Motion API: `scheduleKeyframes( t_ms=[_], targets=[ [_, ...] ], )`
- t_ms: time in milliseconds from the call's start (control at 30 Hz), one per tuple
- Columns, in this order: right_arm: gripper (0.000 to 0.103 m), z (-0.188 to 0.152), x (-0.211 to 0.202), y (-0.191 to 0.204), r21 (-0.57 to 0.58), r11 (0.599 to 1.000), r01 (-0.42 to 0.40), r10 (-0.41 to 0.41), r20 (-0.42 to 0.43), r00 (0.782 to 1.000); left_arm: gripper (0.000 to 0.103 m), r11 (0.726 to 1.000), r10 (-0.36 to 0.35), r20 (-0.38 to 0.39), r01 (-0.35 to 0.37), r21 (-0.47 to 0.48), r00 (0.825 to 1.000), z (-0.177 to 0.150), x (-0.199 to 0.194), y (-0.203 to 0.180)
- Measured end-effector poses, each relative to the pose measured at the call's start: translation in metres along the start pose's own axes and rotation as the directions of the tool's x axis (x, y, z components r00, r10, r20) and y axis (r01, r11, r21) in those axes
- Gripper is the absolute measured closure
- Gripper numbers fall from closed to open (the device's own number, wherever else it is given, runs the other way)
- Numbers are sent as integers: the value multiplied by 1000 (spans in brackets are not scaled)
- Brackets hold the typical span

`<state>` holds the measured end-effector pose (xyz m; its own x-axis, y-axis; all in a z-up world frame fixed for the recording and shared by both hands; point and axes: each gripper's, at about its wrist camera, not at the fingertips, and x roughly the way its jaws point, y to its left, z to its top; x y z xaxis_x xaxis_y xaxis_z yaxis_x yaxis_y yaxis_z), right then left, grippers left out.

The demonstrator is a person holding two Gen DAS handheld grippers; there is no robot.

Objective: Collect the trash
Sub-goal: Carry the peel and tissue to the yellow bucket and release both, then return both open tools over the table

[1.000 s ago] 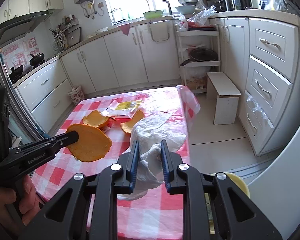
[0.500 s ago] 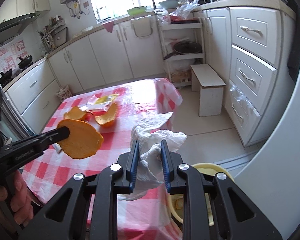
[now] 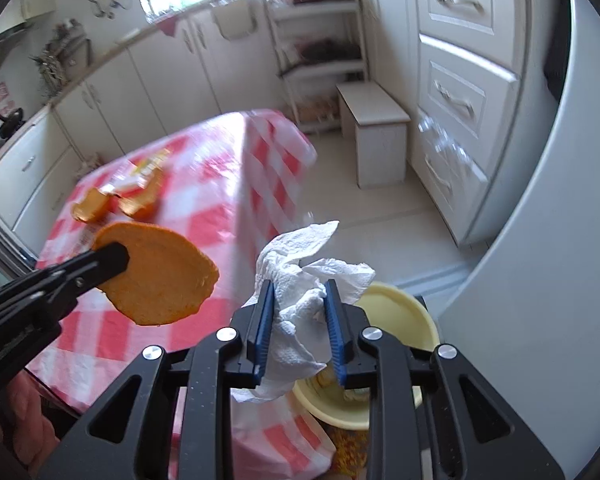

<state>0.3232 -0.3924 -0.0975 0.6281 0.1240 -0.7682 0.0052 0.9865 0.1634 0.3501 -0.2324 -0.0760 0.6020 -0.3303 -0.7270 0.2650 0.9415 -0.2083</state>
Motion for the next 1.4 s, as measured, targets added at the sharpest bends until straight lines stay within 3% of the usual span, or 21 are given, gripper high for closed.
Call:
scheduleKeyframes(
  t_ms=[67,200,367,467,500,533,700,933,1167,1400],
  targets=[
    [65,-3,10,-11,19,999,30,-29,-37,999,97,1000,-10,-17,10,3,1000,-2,15,-14],
    [56,-12,28,-39,94,994,62,-52,-111,992,97,1000,-18,-73,17,-9,997,-10,49,-35],
    [51,-14,11,-76,257,966,33,-16,-68,998,96,998,-37,-175,28,-55,984,-24,86,-42],
    [46,-8,-9,-80,293,956,-16,14,10,1000,85,996,-65,-207,50,-78,976,-27,96,-43],
    [45,-4,-15,-78,295,955,-39,30,34,999,72,995,-71,-208,55,-80,976,-28,98,-45],
    [43,-1,-21,-74,290,955,-53,39,55,998,61,995,-70,-199,55,-78,977,-28,97,-46],
    [39,14,-40,-54,251,961,-118,87,133,987,47,995,-80,-169,70,-65,982,-21,87,-45],
    [37,26,-55,-29,197,964,-178,141,184,973,41,993,-46,-134,31,-114,990,-11,62,-15],
    [35,38,-52,7,145,963,-228,199,195,960,31,993,45,-75,-53,-107,996,-7,20,25],
    [34,43,-37,55,73,958,-276,262,163,951,23,978,139,-38,-143,-154,990,-5,-15,82]
  ],
)
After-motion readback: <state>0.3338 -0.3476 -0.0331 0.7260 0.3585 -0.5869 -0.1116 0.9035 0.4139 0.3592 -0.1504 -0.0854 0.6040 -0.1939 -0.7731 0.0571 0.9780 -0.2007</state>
